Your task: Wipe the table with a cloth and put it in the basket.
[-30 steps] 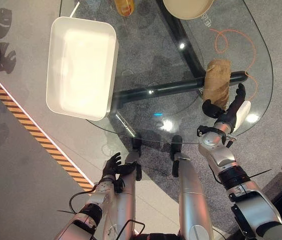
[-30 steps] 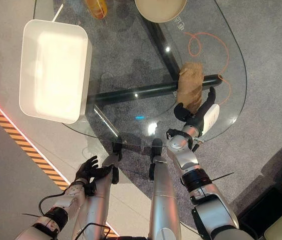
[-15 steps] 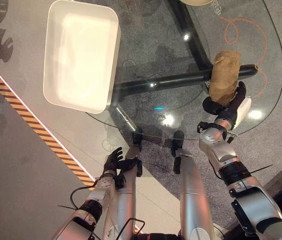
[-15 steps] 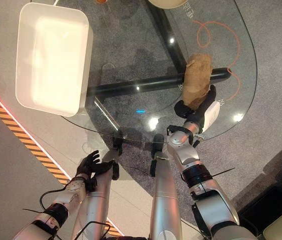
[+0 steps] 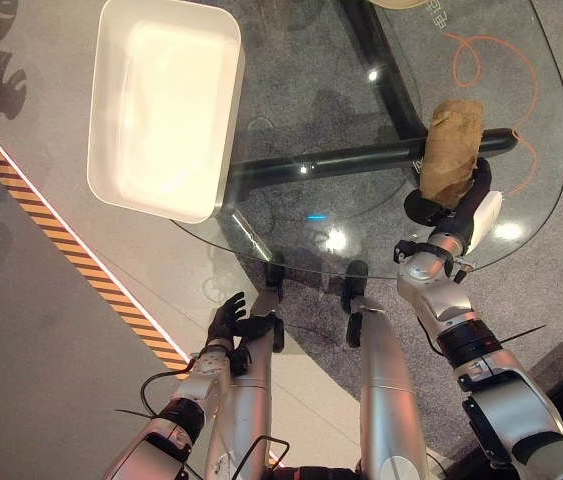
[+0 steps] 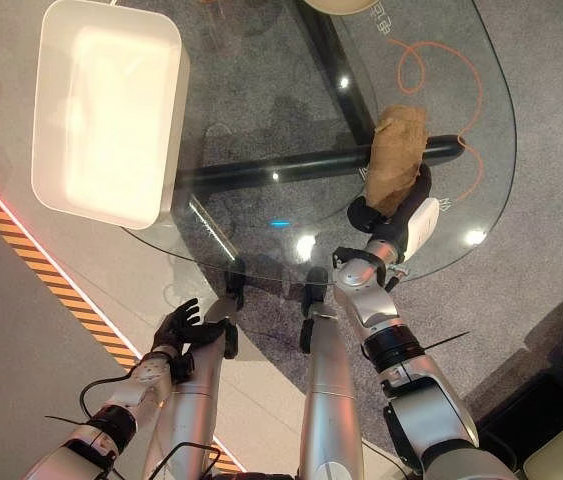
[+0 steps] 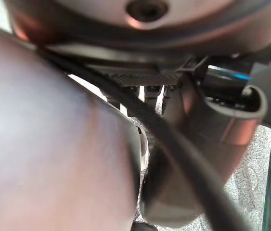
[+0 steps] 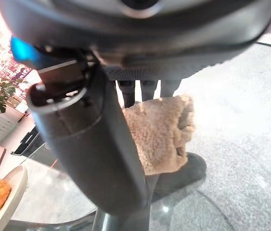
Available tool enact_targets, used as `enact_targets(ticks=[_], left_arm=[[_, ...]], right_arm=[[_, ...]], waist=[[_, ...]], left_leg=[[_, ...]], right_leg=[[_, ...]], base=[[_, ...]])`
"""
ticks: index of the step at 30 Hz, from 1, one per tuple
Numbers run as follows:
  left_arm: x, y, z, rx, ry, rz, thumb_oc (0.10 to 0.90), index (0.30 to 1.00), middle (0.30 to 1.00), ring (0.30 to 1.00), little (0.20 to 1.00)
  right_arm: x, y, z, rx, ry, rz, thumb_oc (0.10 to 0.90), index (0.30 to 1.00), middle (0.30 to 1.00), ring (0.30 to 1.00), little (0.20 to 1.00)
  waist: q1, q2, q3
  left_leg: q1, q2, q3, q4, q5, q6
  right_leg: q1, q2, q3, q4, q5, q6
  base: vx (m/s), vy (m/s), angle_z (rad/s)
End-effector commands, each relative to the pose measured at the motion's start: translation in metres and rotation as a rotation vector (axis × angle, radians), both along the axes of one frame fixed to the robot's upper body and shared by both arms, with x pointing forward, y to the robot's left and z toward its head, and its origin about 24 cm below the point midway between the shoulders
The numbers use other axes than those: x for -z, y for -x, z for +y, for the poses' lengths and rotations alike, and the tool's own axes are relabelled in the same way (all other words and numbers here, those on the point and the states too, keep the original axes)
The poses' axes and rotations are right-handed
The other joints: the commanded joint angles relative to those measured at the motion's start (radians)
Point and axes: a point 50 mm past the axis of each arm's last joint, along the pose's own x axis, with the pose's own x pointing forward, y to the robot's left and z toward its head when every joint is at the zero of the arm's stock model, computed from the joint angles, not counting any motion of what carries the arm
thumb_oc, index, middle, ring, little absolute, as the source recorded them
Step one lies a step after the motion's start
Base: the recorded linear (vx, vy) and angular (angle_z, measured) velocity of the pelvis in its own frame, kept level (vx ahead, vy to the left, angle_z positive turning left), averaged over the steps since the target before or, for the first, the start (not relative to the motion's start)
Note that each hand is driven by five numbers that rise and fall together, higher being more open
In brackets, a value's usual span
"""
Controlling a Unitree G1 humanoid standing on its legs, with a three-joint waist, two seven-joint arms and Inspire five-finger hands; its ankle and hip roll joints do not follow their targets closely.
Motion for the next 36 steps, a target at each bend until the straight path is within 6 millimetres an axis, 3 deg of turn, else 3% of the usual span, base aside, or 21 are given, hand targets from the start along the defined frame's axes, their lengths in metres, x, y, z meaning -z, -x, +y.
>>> enact_targets(ticks=[1, 3, 29, 36], left_arm=[[0.040, 0.046, -0.008, -0.003, 0.002, 0.194, 0.800, 0.900, 0.900, 0.900, 0.900], [0.040, 0.046, -0.009, 0.003, 0.002, 0.191, 0.800, 0.900, 0.900, 0.900, 0.900], [0.040, 0.044, -0.014, -0.003, 0.019, 0.185, 0.800, 0.900, 0.900, 0.900, 0.900], [0.037, 0.044, -0.017, 0.005, 0.052, 0.155, 0.800, 0.900, 0.900, 0.900, 0.900]], right_arm=[[-0.032, 0.003, -0.025, 0.112, 0.049, -0.130, 0.435, 0.587, 0.587, 0.587, 0.535], [-0.035, 0.001, -0.027, 0.127, 0.048, -0.125, 0.100, 0.300, 0.300, 0.300, 0.200], [-0.020, -0.004, -0.021, 0.102, 0.040, -0.027, 0.100, 0.300, 0.300, 0.300, 0.200], [-0.047, -0.004, -0.007, -0.019, 0.132, -0.153, 0.100, 0.300, 0.300, 0.300, 0.200]], waist=[[0.006, 0.029, -0.019], [0.009, 0.032, -0.019], [0.020, 0.038, -0.019], [0.019, 0.034, -0.019]], left_leg=[[-0.034, -0.069, 0.082, 0.146, -0.144, 0.078], [-0.042, -0.070, 0.081, 0.147, -0.145, 0.079], [-0.081, -0.077, 0.077, 0.156, -0.145, 0.083], [-0.079, -0.078, 0.077, 0.152, -0.146, 0.082]], right_leg=[[-0.026, 0.049, -0.040, -0.147, 0.153, -0.007], [-0.034, 0.049, -0.040, -0.147, 0.154, -0.007], [-0.077, 0.044, -0.044, -0.135, 0.160, -0.005], [-0.076, 0.046, -0.041, -0.135, 0.162, 0.001]], base=[[0.00, 0.000, 0.00], [0.01, 0.015, 0.05], [0.00, 0.004, 0.01], [0.00, 0.000, 0.00]])
